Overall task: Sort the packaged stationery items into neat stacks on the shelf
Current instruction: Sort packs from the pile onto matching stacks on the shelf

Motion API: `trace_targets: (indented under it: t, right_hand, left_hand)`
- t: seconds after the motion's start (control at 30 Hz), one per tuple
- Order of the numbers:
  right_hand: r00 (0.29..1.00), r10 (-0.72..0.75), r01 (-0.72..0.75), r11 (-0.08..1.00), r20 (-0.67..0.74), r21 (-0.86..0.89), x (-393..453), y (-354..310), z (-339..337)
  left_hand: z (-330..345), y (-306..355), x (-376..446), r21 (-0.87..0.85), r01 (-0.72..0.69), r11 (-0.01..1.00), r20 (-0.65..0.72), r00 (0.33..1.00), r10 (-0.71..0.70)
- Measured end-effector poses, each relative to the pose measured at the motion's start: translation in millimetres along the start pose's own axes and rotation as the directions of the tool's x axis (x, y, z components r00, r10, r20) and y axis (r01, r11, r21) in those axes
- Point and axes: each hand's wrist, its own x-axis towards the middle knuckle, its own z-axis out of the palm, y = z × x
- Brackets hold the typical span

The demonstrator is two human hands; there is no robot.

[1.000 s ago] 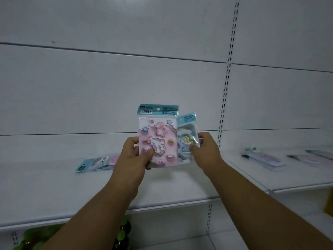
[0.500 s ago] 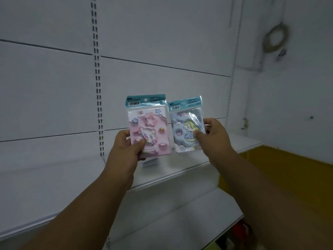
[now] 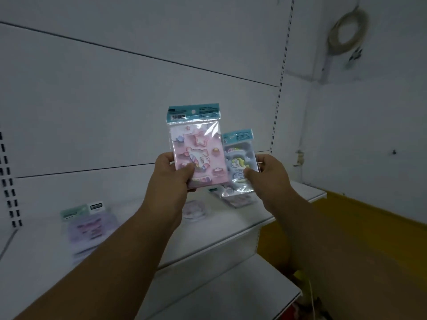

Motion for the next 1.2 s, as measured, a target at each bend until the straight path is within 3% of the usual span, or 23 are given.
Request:
trace_targets:
  t: [0.27, 0.43, 0.6, 0.9, 0.97, 1.0, 1.03, 1.1, 1.2]
  right_hand:
    - [0.987, -0.04, 0.06, 0.99, 0.155, -0.13, 76.7, 42.6, 8.1]
    - [0.916, 0.185, -0.104, 0.966, 0.355, -0.236, 126.4, 92.5, 11.8]
    - [0.835, 0.225, -0.001, 0.914, 0.503, -0.406, 152.0, 123.5, 27.2]
    - [0.824, 0.116, 0.26, 0.791, 0.554, -0.553, 159.2, 145.9, 18.0]
    - [0.841, 0.04, 0.261, 0.843, 0.539, -0.471, 169.2, 137.1, 14.3]
    - [0.852, 0.035, 0.184, 0.915, 0.523, -0.36, 178.1, 130.0, 14.1]
    - [0.856, 0.084, 0.037, 0.974, 0.511, -0.223, 186.8, 121.2, 14.3]
    - [0.816, 0.199, -0.216, 0.976, 0.542, -0.032, 202.3, 107.0, 16.6]
    - [0.767, 0.198, -0.231, 0.973, 0.611, -0.026, 218.8, 103.2, 28.6]
  left_hand:
    - [47.1, -31.6, 38.9, 0.057, 0.036, 0.998, -0.109, 0.994, -0.029]
    - [76.3, -59.5, 49.1, 0.049, 0.071, 0.996, -0.245, 0.968, -0.057]
    - [107.1, -80.8, 56.3, 0.047, 0.101, 0.994, -0.332, 0.94, -0.079]
    - [142.4, -104.7, 65.2, 0.134, 0.185, 0.974, -0.341, 0.931, -0.13]
    - [147.2, -110.6, 68.8, 0.151, 0.22, 0.964, -0.339, 0.927, -0.159]
    - [149.8, -113.6, 70.9, 0.154, 0.237, 0.959, -0.344, 0.923, -0.173]
    - [152.4, -116.5, 72.5, 0.159, 0.252, 0.955, -0.35, 0.919, -0.184]
    - [158.8, -122.2, 75.4, 0.183, 0.287, 0.94, -0.35, 0.913, -0.21]
    - [166.5, -132.0, 78.1, 0.252, 0.355, 0.9, -0.371, 0.895, -0.249]
